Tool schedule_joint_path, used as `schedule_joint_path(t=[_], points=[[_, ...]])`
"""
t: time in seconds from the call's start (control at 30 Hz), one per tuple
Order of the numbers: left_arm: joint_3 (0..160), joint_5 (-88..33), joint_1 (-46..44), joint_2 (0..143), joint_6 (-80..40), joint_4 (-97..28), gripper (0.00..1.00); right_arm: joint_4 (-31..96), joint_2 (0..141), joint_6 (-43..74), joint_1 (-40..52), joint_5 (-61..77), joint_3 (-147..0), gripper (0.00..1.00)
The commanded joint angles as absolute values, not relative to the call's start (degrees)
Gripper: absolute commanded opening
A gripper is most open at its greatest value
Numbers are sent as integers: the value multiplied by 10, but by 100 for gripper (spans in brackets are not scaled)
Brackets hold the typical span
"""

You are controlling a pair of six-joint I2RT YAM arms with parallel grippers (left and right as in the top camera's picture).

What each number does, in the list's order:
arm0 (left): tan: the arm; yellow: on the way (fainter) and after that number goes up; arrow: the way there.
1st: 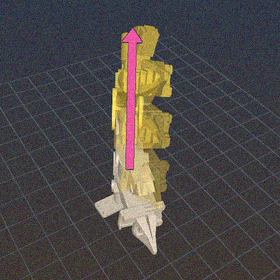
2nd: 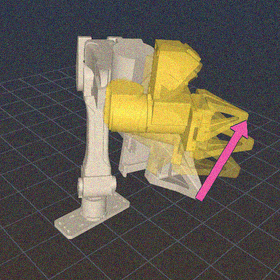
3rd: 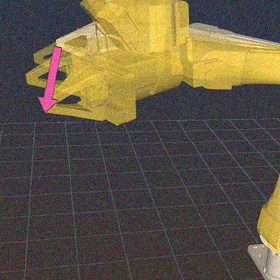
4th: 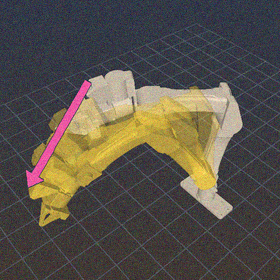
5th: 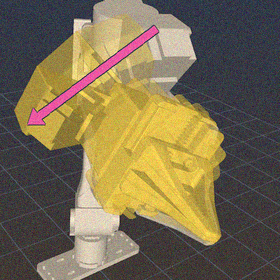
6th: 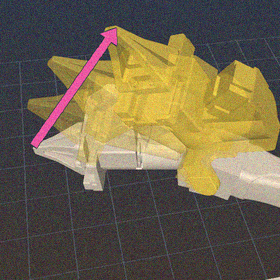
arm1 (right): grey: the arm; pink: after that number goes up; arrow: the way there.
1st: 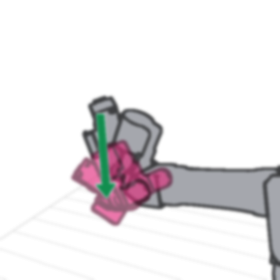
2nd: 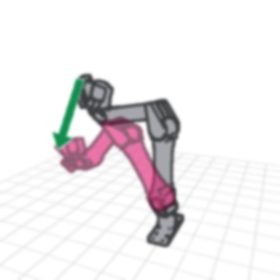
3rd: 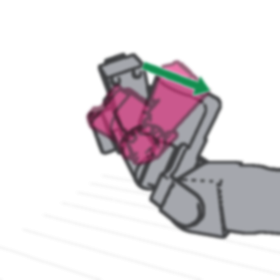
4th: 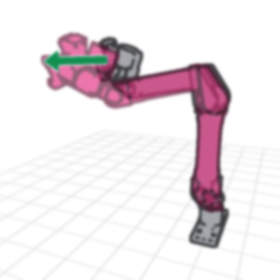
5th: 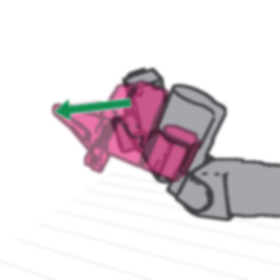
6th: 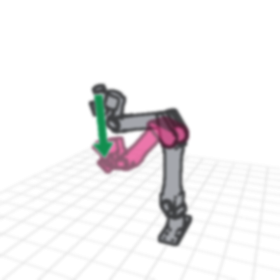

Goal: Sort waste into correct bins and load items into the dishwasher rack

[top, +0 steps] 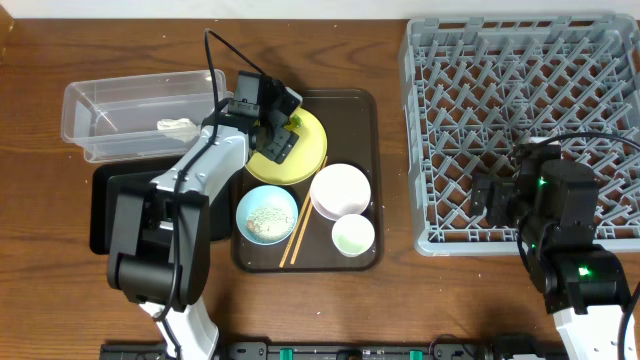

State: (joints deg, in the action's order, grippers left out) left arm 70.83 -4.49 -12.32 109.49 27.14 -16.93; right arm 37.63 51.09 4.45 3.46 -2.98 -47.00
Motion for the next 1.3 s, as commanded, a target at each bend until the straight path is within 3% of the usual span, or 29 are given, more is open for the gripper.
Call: schedule_joint_path(t=[0.0,0.27,0.33,0.47,0.6,0.63,1.03,1.27], points=[[711,-6,-123,1114,283,-155,84,380,506,38,37,-27,-483,99],[711,-4,-121,1148,283,-144,83,383,506,38,37,-27,-483,99],[711,-4,-121,1154,283,-145,79,383,506,38,37,-27,-483,99],[711,-4,-121,1153,283,-152,53,384,506,38,37,-27,-483,99],[711,-4,-123,1151,281,-160,9,384,506,38,37,-27,-483,99],[711,-4,-124,1148,270,-165,6,384,506,38,37,-27,-483,99],[711,-7,-116,974,83,-195,6,383,506,37,37,-28,-483,99],[711,29,-37,919,-88,-171,6,384,506,37,37,-27,-483,99]])
